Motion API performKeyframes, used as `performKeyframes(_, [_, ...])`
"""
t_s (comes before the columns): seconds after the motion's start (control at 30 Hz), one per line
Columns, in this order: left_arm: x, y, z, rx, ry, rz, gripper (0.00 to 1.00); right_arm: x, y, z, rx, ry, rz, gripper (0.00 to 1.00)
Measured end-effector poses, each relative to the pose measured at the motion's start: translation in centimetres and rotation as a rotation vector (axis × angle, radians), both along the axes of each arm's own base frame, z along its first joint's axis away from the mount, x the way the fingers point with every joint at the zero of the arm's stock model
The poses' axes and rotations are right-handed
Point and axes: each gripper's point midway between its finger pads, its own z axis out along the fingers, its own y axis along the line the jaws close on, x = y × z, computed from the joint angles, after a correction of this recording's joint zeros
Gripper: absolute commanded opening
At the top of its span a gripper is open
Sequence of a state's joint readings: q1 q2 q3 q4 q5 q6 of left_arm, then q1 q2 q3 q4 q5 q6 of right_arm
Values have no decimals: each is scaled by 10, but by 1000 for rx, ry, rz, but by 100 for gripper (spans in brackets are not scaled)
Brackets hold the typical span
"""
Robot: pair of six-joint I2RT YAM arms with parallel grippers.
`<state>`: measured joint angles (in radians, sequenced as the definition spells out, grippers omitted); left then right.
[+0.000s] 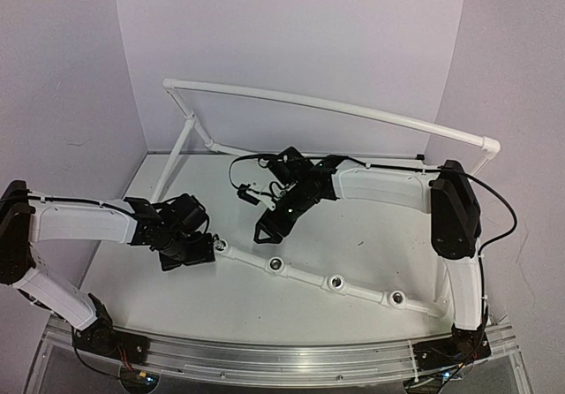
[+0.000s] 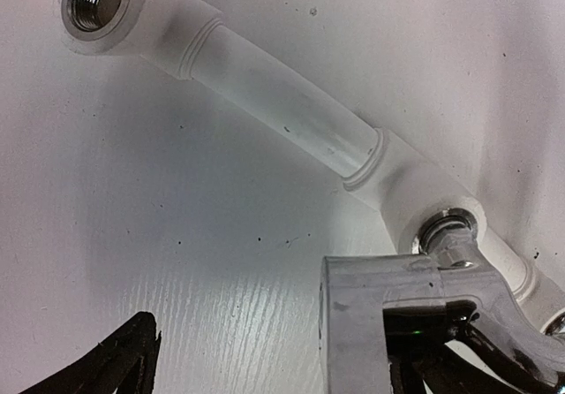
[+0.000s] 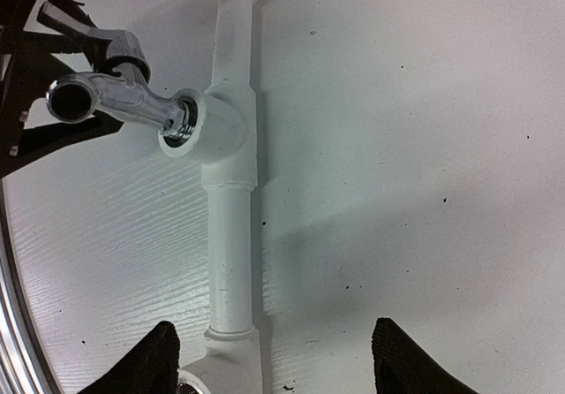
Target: Install the water faucets
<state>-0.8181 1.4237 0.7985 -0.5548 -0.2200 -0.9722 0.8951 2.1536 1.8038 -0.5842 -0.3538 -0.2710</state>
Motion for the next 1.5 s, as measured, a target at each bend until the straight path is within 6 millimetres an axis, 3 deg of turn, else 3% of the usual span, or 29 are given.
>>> performKeyframes(0.47, [3,11,5,1,8,-1,87,-1,-1,-2,-5,4,0,71])
performKeyframes(0.8, [0,26,26,-43,-52,33,83,-5,-5,-11,-21,20,2,71])
performKeyframes(1.0, [2,40,21,3,-59,69,83,-9,-10,-19,-39,36,3,71])
performKeyframes(1.2, [3,45,1,59,-6,82,83,-14,-16,-19,-48,42,3,71])
performKeyframes(1.5, [13,47,3,57,-29,70,83,-17,-20,-16,-50,41,6,71])
